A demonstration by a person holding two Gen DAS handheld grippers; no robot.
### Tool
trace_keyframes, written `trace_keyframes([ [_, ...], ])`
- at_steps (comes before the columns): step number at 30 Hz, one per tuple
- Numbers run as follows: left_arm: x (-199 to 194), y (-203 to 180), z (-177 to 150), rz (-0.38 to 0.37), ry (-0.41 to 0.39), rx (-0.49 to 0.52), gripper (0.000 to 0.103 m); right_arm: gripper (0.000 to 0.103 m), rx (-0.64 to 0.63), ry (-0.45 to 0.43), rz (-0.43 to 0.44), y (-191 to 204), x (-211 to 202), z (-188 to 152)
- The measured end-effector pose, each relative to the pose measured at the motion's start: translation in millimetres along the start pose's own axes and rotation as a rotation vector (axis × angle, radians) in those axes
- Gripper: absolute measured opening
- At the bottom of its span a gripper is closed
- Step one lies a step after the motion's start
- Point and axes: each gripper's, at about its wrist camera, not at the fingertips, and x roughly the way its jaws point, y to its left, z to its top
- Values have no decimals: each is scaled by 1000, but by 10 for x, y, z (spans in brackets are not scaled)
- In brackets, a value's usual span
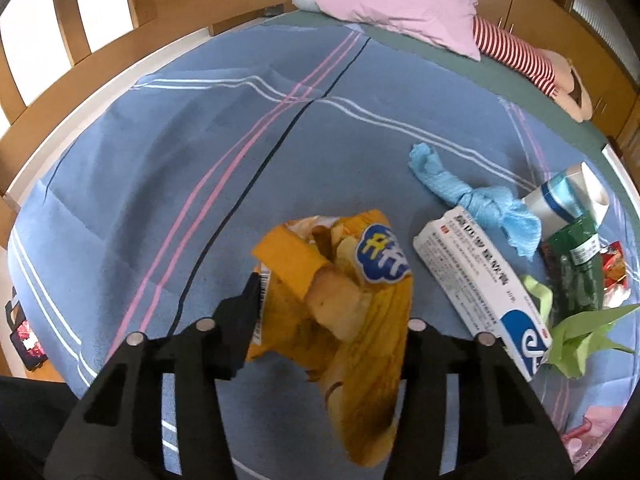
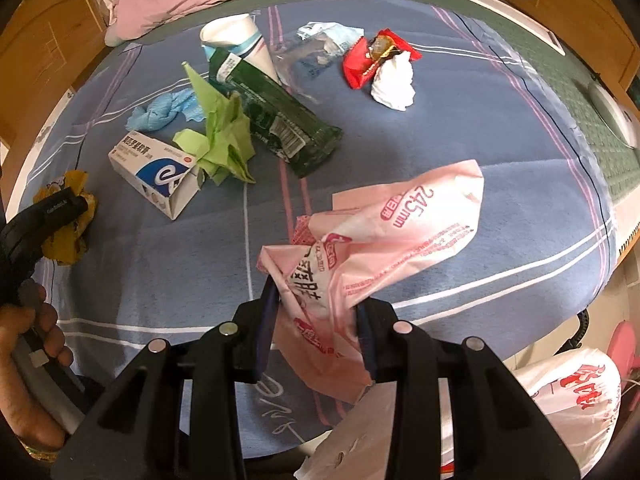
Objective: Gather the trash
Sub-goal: 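Carry the yellow snack bag and pink bag to the basket and release both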
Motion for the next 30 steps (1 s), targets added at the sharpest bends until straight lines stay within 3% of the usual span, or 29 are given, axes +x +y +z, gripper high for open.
trace_keyframes([
  [6,-223,44,-16,-48,-97,-46,45,37,-2,-14,9,24,-16,-11],
  [11,-439,-33,-87,-99,-173,0,46,37,-18,-61,40,42,-169,-17],
  [16,-611,-158,-209,-189,-206,62,46,37,-55,-175,90,-56,-672,-79],
  [20,-688,-207,-280,-292,-189,103,46,37,-106,-232,67,-252,-1066,-224],
  [27,-895,-481,-501,-524,-179,280,46,38,-181,-85,-5,-692,-1121,-824],
  [30,-944,-638,-593,-606,-152,336,46,67,-169,79,-69,-802,-805,-1093],
])
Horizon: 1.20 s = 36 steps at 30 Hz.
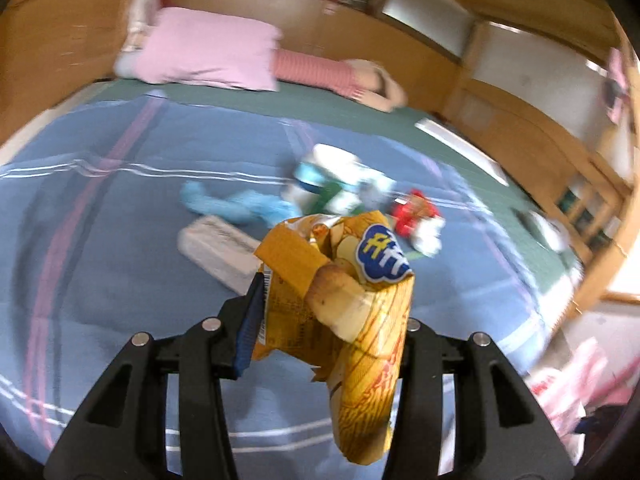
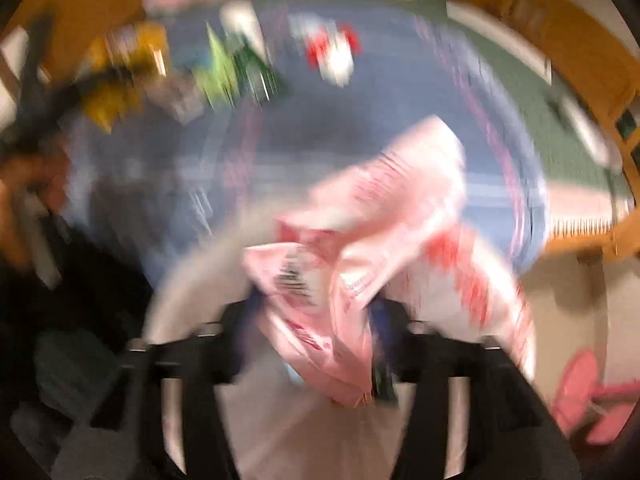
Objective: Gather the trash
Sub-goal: 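Carry the yellow snack bag and pink bag to the basket and release both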
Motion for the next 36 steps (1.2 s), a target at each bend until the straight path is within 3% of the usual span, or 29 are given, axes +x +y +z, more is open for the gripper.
trace_keyframes([
  [2,33,-88,-30,-16,18,25,46,71,0,76,-54,-2,189,-107],
  [4,68,-176,-60,-65,39,45,46,71,27,57,-49,-32,156,-102],
  [6,73,-227,-78,-116,53,64,46,71,89,-29,-5,-140,-40,-48],
  [8,80,-339,-121,-189,73,108,46,73,212,-167,39,-368,-346,29],
  [10,79,-463,-176,-250,90,157,46,77,338,-250,64,-584,-526,88],
  [13,21,-690,-286,-393,120,243,46,77,517,-333,112,-887,-674,82],
  [15,-74,-958,-419,-576,163,357,47,77,591,-359,117,-1024,-706,35],
  [17,-224,-1218,-612,-721,193,503,53,77,639,-370,99,-1122,-710,13],
  [19,-373,-1485,-869,-850,243,660,79,77,667,-361,80,-1206,-690,21],
  [21,-467,-1647,-1034,-883,252,764,94,77,677,-348,80,-1233,-655,39],
  [23,-505,-1744,-1133,-867,242,831,96,77,681,-339,84,-1238,-634,54],
  [25,-441,-1725,-1079,-830,238,797,98,77,672,-329,85,-1205,-601,80],
  [28,-319,-1515,-830,-792,221,615,99,77,660,-324,95,-1156,-546,142],
  [30,-254,-1331,-651,-831,229,448,99,77,658,-316,105,-1136,-487,184],
  [32,-221,-1249,-578,-882,244,381,99,77,658,-306,113,-1123,-439,215],
  [34,-215,-1298,-627,-910,271,403,99,77,660,-298,116,-1110,-403,232],
  [36,-197,-1455,-747,-913,328,492,99,77,665,-296,117,-1106,-385,233],
])
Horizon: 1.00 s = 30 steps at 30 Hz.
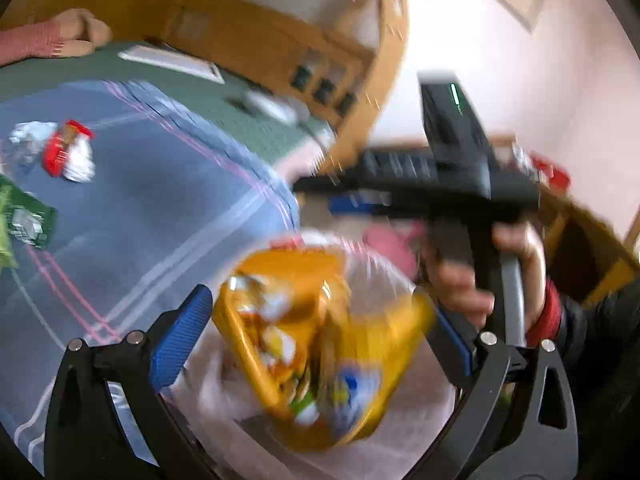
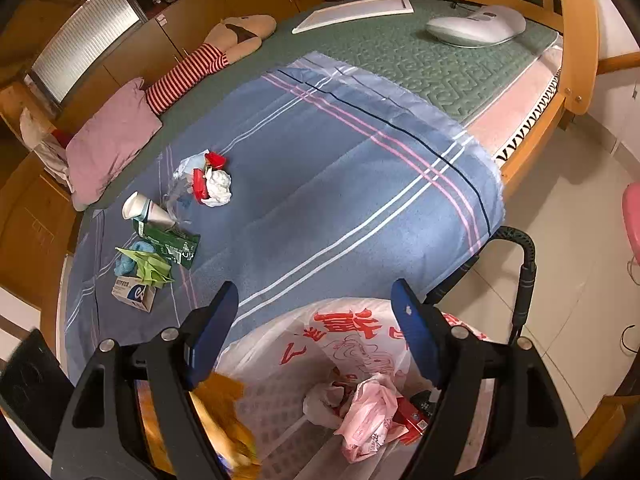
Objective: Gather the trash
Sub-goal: 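Carry the yellow snack bag and pink bag to the basket and release both, then grasp the white ointment box with the left tool while the right tool grasps the green paper crane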
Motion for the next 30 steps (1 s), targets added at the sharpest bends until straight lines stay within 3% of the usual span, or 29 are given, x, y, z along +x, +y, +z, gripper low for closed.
trace_keyframes([
  [4,325,-204,-114,108,155,140,99,77,9,-10,-9,-42,-27,-1],
  [6,356,-165,-113,115,173,140,99,77,14,-17,-17,-79,-45,6],
  [8,278,-124,-73,138,130,123,99,77,18,-22,-25,-111,-51,15],
  [11,-26,72,55,209,-41,50,99,77,12,-15,-46,-117,-22,10],
  [13,-305,300,128,331,-181,-73,99,77,-1,-10,-56,-91,9,8],
  [14,-450,467,144,428,-249,-161,99,77,-15,-7,-63,-64,30,6],
  [15,-592,641,134,529,-293,-250,99,77,-26,-7,-66,-43,44,5],
  [16,-752,940,115,704,-324,-396,99,77,-41,-6,-71,-12,67,0],
  [19,-972,1514,82,1053,-293,-598,99,77,-75,5,-75,76,145,-27],
  [20,-1058,1711,53,1139,-289,-667,99,77,-88,13,-70,111,183,-41],
  [23,-1209,2209,-64,1139,-289,-853,99,77,-123,24,-74,220,261,-65],
  [26,-1156,2583,-162,1093,-198,-973,99,77,-177,27,-82,371,324,-66],
  [29,-1096,2588,-100,1172,-132,-899,99,77,-262,53,-96,597,454,-75],
  [30,-1068,2571,-71,1218,-90,-869,90,77,-274,62,-88,674,508,-68],
])
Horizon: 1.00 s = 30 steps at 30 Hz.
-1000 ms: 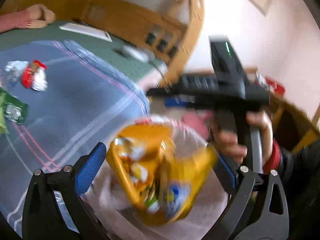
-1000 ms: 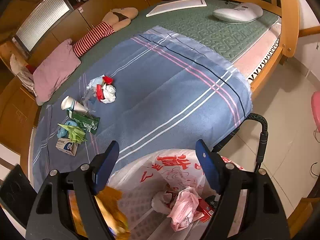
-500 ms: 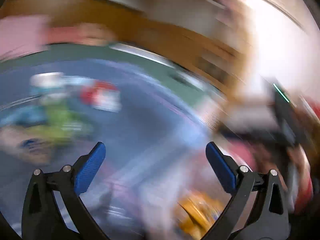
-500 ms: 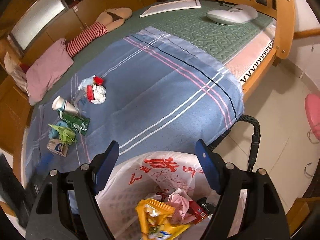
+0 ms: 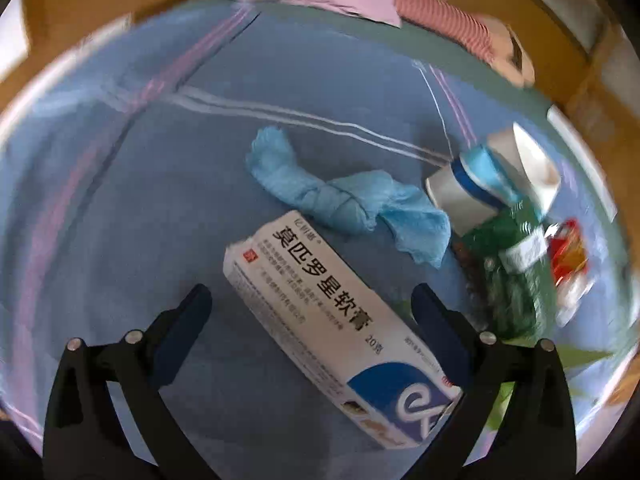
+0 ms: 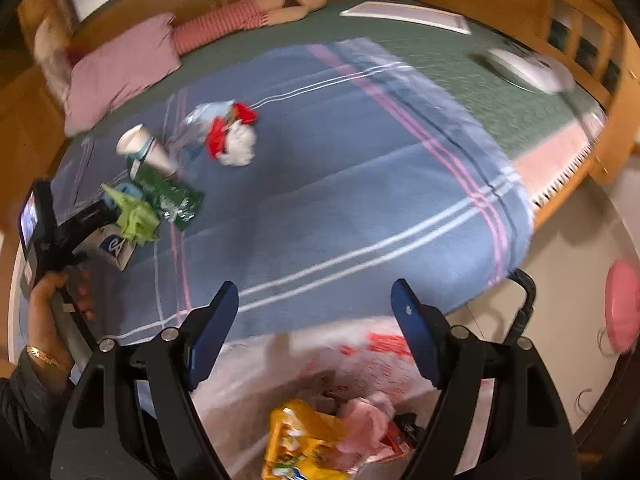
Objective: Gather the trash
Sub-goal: 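Grasp the white ointment box with the left tool while the right tool grasps the green paper crane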
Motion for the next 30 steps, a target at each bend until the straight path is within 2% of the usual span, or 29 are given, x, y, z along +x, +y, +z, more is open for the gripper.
trace_keyframes([
  [1,-5,-18,-7,6,-1,15,75,77,-6,6,17,77,51,35],
  [2,-23,-6,-16,-6,10,9,73,77,-10,13,40,160,109,72],
  [4,-82,82,-46,-59,23,-26,61,77,-20,25,74,313,204,130],
  [7,-230,251,-89,-118,19,-71,51,77,-56,31,121,661,370,247],
  [10,-424,455,-137,-144,-36,-110,49,77,-81,39,163,997,515,347],
  [13,-578,566,-240,-164,-48,-118,49,77,-112,51,199,1362,670,429],
  [17,-521,616,-312,-232,25,-100,51,76,-258,61,131,1834,932,471],
  [18,-513,642,-337,-237,39,-103,51,72,-282,40,83,1915,993,483],
  [19,-490,656,-349,-239,56,-110,52,51,-291,29,57,1950,1038,493],
  [20,-474,690,-372,-235,62,-118,52,32,-296,45,43,1960,1106,506],
  [22,-475,736,-365,-226,58,-134,70,22,-255,76,63,1875,1127,507],
  [27,-565,785,-404,-180,42,-152,87,19,-208,53,75,1569,804,385],
  [30,-602,647,-506,-165,52,-86,88,19,-158,34,76,1308,611,282],
])
